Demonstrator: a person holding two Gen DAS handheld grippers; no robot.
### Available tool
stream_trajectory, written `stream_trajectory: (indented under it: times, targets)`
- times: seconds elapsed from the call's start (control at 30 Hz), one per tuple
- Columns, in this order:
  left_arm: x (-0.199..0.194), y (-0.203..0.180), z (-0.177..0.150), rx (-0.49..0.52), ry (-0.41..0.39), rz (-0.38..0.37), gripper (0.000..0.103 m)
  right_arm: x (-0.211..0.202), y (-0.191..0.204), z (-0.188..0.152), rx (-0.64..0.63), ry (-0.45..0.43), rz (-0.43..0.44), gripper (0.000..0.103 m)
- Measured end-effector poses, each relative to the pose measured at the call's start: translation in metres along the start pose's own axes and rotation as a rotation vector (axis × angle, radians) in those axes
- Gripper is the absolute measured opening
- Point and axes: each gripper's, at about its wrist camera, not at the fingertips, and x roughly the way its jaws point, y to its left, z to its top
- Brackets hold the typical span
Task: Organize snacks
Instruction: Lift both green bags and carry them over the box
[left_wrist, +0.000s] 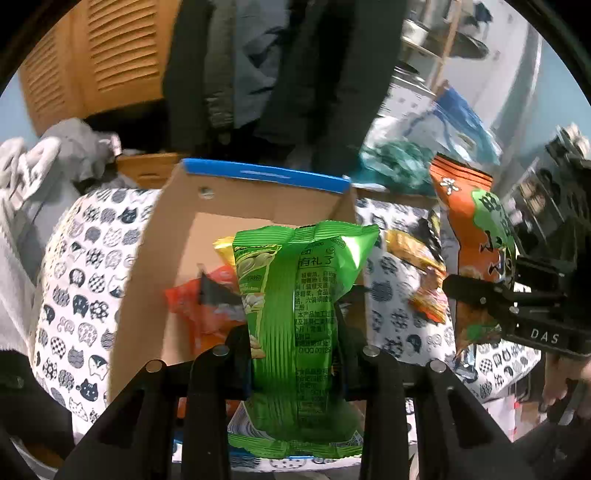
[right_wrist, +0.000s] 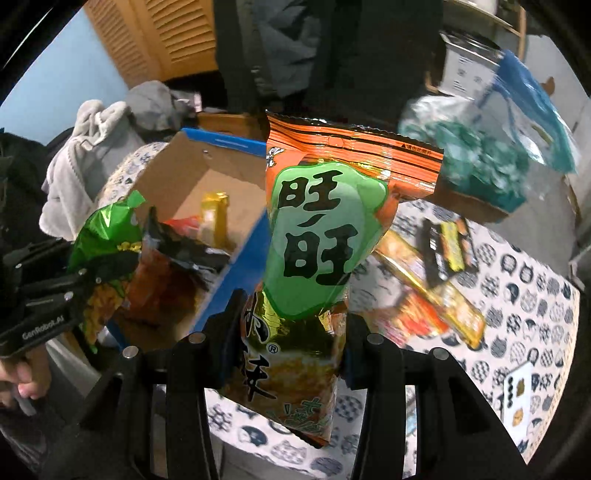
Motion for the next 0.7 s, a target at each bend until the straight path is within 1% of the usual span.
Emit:
stream_trajectory:
  times: [0.13, 0.33, 0.6, 0.7]
  targets:
    - [0.001, 0.023, 0.000, -0.031, -0.006, 0.039, 0.032, 0.015, 0.020, 0.014, -0.017, 0.012, 0.014, 0.042]
    - [0.011, 0.056, 0.002, -0.101, 0.017, 0.043, 0.032, 0.038, 0.052, 0.039, -0.041, 0.039, 0.053, 0.042]
    - [0.030, 0.082, 0.004, -0.159, 0.052, 0.058, 0.032, 0.064, 0.085, 0.064, -0.059, 0.066, 0.091, 0.042]
    - [0.036, 0.090, 0.001, -0.183, 0.067, 0.059, 0.032, 0.077, 0.095, 0.070, -0.065, 0.080, 0.089, 0.042]
